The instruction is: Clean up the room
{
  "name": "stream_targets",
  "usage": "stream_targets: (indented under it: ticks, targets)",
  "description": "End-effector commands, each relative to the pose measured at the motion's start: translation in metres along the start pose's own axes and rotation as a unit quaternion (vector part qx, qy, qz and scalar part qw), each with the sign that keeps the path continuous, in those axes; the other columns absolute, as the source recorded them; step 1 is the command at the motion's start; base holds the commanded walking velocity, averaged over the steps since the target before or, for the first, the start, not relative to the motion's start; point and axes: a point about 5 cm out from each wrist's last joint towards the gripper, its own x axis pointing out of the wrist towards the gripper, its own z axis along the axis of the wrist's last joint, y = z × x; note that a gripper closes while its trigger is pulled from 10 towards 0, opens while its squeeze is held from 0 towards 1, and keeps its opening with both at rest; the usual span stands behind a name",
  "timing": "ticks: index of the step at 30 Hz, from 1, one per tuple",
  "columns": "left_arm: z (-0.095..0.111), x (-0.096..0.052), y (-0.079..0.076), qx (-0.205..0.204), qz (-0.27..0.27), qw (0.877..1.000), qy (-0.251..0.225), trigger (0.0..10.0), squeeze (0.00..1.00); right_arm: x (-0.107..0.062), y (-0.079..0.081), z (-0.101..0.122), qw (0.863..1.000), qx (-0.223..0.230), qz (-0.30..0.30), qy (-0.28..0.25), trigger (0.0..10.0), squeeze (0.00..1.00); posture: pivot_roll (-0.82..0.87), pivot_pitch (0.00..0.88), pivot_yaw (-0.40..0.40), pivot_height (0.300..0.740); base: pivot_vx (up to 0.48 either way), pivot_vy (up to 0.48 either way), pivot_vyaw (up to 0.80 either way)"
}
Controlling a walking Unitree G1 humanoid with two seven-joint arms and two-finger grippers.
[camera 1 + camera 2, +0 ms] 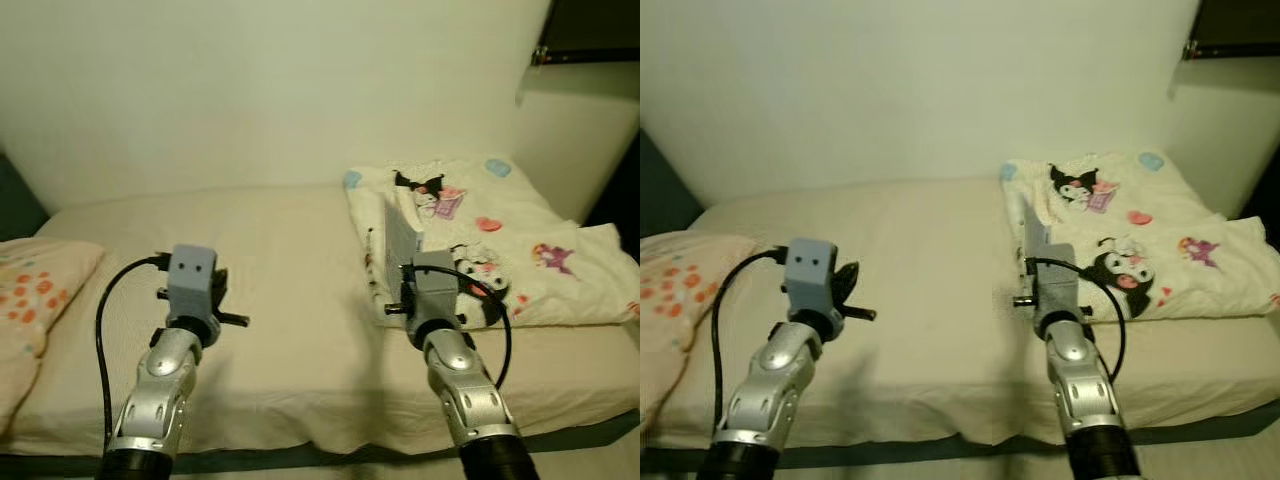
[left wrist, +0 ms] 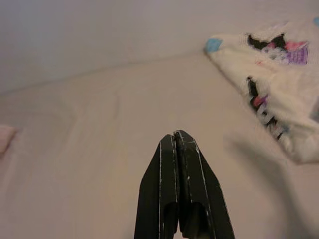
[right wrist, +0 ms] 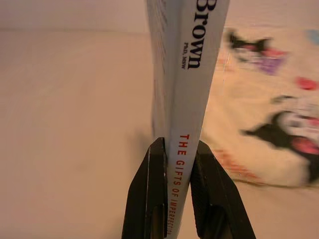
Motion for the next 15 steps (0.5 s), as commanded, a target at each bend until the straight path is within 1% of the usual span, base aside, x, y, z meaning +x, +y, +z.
stream_targets:
  ticks: [1, 10, 11, 13, 15]
  targets:
    - [-0.0033, -0.0008, 0.0029, 0.006, 0.001, 1.000, 0.008, 10.0, 0.00, 0.0011, 0.0012, 0.0073, 1.000, 0.004, 0.000, -0.022, 10.0, 0.00, -0.06, 0.057, 0.075, 0.740, 0.000, 0.356, 0.00]
    - [-0.0018, 0.0002, 0.0049, 0.009, 0.000, 1.000, 0.007, 10.0, 0.00, 0.0018, 0.0028, 0.0073, 1.000, 0.004, 0.000, -0.023, 10.0, 0.00, -0.05, 0.055, 0.078, 0.740, 0.000, 0.346, 0.00]
    - [-0.0008, 0.0003, 0.0035, 0.013, -0.006, 1.000, 0.007, 10.0, 0.00, 0.0020, 0.0029, 0.0074, 1.000, 0.005, -0.001, -0.023, 10.0, 0.00, -0.05, 0.054, 0.079, 0.740, 0.000, 0.000, 0.00]
    - [0.0011, 0.0003, 0.0008, 0.024, -0.014, 1.000, 0.003, 10.0, 0.00, 0.0021, 0.0028, 0.0075, 1.000, 0.005, -0.001, -0.024, 10.0, 0.00, -0.05, 0.054, 0.079, 0.740, 0.000, -0.480, 0.00]
    - [0.0016, 0.0001, 0.0000, 0.025, -0.016, 1.000, 0.001, 10.0, 0.00, 0.0022, 0.0030, 0.0076, 1.000, 0.006, -0.001, -0.024, 10.0, 0.00, -0.05, 0.053, 0.080, 0.740, 0.000, -0.480, 0.00]
